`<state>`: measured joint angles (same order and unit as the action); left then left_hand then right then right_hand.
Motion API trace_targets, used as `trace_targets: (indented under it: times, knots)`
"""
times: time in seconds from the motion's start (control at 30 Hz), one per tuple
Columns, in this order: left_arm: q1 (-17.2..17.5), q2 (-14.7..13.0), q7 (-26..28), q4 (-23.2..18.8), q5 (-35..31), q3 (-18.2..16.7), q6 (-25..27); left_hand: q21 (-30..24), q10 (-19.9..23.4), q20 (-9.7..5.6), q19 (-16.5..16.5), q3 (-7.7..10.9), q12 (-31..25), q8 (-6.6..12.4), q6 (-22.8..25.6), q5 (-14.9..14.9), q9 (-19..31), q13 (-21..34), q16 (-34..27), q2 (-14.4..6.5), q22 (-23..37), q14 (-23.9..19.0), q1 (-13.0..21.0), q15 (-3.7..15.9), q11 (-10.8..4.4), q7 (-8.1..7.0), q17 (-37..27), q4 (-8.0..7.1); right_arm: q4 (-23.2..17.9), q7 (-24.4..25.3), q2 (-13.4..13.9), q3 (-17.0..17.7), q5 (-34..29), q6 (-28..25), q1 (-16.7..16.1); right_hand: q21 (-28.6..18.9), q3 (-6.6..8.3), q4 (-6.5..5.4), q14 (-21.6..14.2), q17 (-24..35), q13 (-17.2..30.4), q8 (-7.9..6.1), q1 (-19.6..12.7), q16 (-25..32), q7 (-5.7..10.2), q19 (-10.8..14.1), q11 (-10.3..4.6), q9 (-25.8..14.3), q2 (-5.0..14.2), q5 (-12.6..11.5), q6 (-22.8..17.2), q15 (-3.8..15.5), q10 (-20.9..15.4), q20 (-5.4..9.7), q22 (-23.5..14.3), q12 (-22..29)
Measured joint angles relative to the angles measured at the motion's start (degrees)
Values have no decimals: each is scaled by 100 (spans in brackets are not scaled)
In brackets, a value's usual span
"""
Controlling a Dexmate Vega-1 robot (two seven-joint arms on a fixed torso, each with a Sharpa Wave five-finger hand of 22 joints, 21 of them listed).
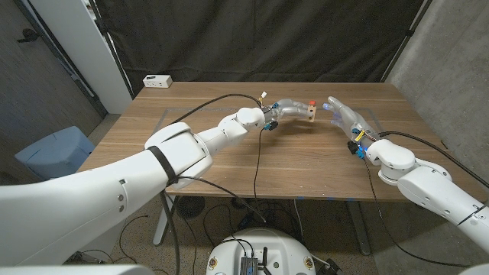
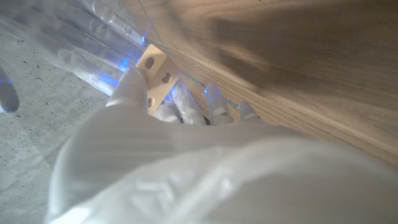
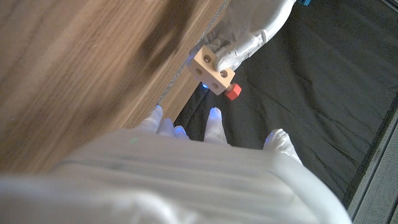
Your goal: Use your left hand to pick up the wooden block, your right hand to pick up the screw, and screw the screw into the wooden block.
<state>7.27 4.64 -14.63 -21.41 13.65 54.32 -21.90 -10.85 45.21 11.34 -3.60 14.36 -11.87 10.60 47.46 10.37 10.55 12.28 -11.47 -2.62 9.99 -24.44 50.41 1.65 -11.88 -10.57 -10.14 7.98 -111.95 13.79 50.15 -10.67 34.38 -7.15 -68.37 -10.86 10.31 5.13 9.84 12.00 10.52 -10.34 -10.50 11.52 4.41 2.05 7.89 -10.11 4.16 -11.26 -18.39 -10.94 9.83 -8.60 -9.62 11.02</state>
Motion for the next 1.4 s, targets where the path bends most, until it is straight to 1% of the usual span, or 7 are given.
trace_targets:
  times: [0.4,0.57,0.63,0.87,1.13,1.2,1.4]
  knots:
    - [-24,0,32,17,-34,34,-15,0,0,0,0,-1,0,1,12,-4,-2,0,0,0,0,0,0,0,0,-13,0,1,274,-106,-71,-108,-41,45,233,0,0,0,0,0,0,0,0,0,-31,0,0,0,0,0,92,0,0,0,0,0]
    - [-25,-11,35,-1,-36,40,-15,0,0,0,0,-2,0,0,15,-5,-4,0,0,0,0,0,0,0,0,-16,0,2,385,-184,-76,-170,-57,48,357,0,-21,21,0,0,0,0,3,0,-35,0,0,0,-3,0,130,0,0,0,0,0]
    - [-25,-16,36,-9,-37,41,-9,0,0,0,0,-2,0,0,15,-5,-4,0,0,0,0,0,0,0,0,-15,0,2,436,-227,-82,-200,-61,51,415,0,-21,21,0,0,0,0,33,0,-20,0,0,0,-32,0,143,0,0,0,0,0]
    - [-25,-32,40,-38,-40,47,17,0,0,0,0,-2,0,-2,13,-5,-1,0,0,1,0,0,1,0,0,-14,0,2,586,-338,-121,-298,-78,77,587,0,-21,20,0,0,0,0,78,0,-41,0,0,0,-16,0,164,0,0,0,0,0]
    - [-14,-65,47,-107,-44,54,77,0,0,0,0,-3,0,-5,12,-5,0,0,0,1,0,0,1,0,0,-12,0,3,785,-476,-210,-464,-119,144,832,0,-21,20,0,0,0,0,76,0,-41,0,0,0,-15,0,163,0,0,0,0,0]
    - [-10,-72,48,-125,-45,55,84,0,0,0,0,-3,0,-6,12,-6,0,0,0,1,0,0,1,0,0,-12,0,3,816,-506,-230,-491,-129,161,869,0,-40,2,0,0,0,0,76,0,-41,0,0,0,-15,0,163,0,0,0,0,0]
    - [5,-92,50,-172,-45,57,120,0,0,0,0,12,0,-12,11,-6,0,0,0,1,0,0,1,0,0,-12,0,19,915,-577,-295,-577,-135,204,985,0,-46,-5,0,4,0,0,126,0,-41,0,0,0,-58,0,163,0,0,0,0,0]
